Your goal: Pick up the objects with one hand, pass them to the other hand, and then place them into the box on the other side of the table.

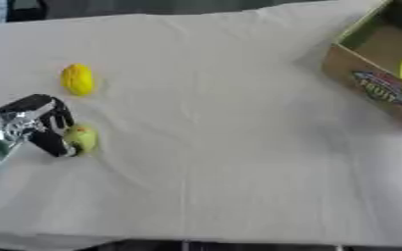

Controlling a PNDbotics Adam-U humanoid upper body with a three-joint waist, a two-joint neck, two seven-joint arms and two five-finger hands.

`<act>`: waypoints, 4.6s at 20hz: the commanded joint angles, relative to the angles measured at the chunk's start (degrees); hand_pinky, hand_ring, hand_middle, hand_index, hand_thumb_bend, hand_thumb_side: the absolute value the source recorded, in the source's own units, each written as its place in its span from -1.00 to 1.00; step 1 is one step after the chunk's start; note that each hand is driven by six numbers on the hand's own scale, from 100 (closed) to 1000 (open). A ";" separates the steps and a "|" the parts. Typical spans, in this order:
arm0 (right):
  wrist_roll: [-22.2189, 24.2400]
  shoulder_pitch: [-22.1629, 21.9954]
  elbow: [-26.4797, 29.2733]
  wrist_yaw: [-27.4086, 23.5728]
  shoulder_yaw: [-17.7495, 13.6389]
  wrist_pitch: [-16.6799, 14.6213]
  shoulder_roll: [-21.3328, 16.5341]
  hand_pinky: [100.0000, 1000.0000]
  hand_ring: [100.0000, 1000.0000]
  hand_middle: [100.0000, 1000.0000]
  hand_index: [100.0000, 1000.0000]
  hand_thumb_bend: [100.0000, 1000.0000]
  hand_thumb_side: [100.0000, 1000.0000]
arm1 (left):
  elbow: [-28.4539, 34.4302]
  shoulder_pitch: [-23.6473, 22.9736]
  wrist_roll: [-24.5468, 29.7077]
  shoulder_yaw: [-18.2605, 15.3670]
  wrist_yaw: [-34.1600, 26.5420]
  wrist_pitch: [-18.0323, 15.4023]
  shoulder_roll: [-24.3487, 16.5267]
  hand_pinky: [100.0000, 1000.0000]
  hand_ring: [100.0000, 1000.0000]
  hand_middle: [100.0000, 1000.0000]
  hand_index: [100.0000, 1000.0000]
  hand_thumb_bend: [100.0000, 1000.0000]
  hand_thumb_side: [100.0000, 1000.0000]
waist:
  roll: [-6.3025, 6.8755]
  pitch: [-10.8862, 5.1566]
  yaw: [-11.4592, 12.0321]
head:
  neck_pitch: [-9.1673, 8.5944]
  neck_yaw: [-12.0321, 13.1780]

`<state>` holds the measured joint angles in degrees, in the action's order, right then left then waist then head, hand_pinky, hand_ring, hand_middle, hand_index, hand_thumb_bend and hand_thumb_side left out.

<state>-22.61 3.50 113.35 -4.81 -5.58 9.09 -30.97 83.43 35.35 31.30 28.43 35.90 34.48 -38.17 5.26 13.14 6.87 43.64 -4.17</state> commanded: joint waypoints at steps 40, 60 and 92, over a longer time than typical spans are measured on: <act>10.23 6.02 1.24 2.03 4.71 -6.35 -11.67 1.00 0.79 0.82 0.97 -1.00 -0.24 | 19.63 3.99 -23.97 -7.94 -1.58 -3.24 10.63 -0.48 -0.35 -0.38 -0.18 -0.89 -1.00 | -2.80 -1.20 -1.06 | -3.01 0.57; 32.71 26.43 1.24 12.75 21.69 -2.53 -23.15 0.94 0.75 0.73 0.80 -1.00 -0.78 | 16.30 0.88 -39.26 -5.57 -2.30 -18.67 18.71 -0.51 -0.38 -0.43 -0.22 -1.00 -1.00 | -4.11 -2.12 -1.03 | -3.12 -1.81; 45.65 45.59 1.24 23.26 32.52 8.69 -12.71 0.88 0.77 0.69 0.76 -1.00 -0.70 | 12.94 1.46 -40.86 -3.05 -3.14 -33.63 24.54 -0.50 -0.39 -0.44 -0.22 -1.00 -1.00 | -5.41 -2.39 -0.15 | -2.87 -3.21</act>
<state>22.98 47.98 113.69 17.71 27.32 17.45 -43.37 95.68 35.78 -9.49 25.30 32.40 1.30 -13.87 -0.09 12.05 6.72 40.71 -7.21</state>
